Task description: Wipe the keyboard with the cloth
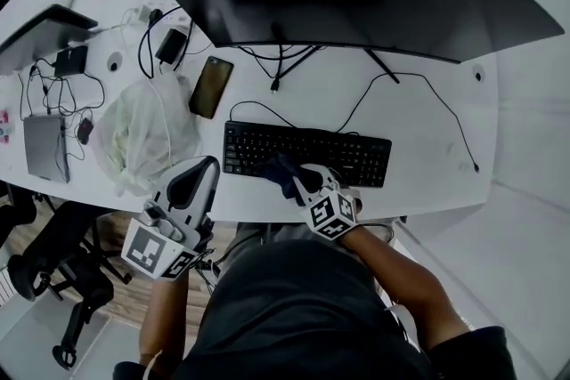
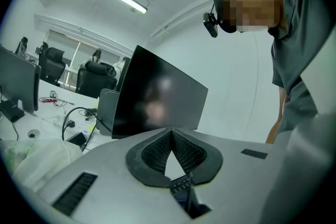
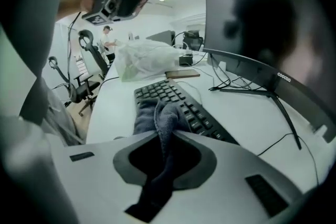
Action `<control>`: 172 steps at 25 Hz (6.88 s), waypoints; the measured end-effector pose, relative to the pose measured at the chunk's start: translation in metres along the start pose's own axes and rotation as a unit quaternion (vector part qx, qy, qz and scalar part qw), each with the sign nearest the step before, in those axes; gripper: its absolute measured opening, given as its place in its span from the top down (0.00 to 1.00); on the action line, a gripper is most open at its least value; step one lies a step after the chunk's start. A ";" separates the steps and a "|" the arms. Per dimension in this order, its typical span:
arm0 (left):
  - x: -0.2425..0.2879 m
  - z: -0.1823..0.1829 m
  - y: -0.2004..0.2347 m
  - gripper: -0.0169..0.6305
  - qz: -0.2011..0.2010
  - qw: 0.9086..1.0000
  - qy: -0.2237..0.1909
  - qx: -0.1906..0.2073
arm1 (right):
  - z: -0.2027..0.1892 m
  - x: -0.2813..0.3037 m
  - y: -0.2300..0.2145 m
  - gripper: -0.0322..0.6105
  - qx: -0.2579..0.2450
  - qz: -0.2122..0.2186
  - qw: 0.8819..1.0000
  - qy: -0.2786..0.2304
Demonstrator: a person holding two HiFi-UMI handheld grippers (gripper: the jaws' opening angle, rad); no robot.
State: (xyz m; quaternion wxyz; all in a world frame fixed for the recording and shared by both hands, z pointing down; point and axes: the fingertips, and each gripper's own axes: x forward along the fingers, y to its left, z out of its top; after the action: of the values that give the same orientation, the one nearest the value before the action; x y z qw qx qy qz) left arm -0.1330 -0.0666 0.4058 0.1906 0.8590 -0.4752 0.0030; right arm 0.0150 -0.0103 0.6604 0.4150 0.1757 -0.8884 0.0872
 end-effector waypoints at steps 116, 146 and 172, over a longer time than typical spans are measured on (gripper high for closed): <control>-0.136 0.002 0.062 0.97 0.040 0.999 -0.014 -0.011 | 0.085 0.065 0.112 0.88 -0.065 0.052 0.997 -0.001; -0.178 -0.012 0.101 0.97 0.058 0.997 -0.034 -0.027 | 0.070 0.035 0.152 0.88 -0.057 0.178 0.982 0.002; -0.142 0.036 0.082 0.97 -0.068 0.997 -0.025 0.024 | 0.155 -0.121 -0.012 0.88 0.240 -0.066 0.940 -0.235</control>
State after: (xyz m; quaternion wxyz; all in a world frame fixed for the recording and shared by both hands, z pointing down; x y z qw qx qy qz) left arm -0.2841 -0.0016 0.3729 0.1576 0.8937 -0.4197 -0.0200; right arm -0.0177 -0.0391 0.4683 0.1451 0.3439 -0.8996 0.2270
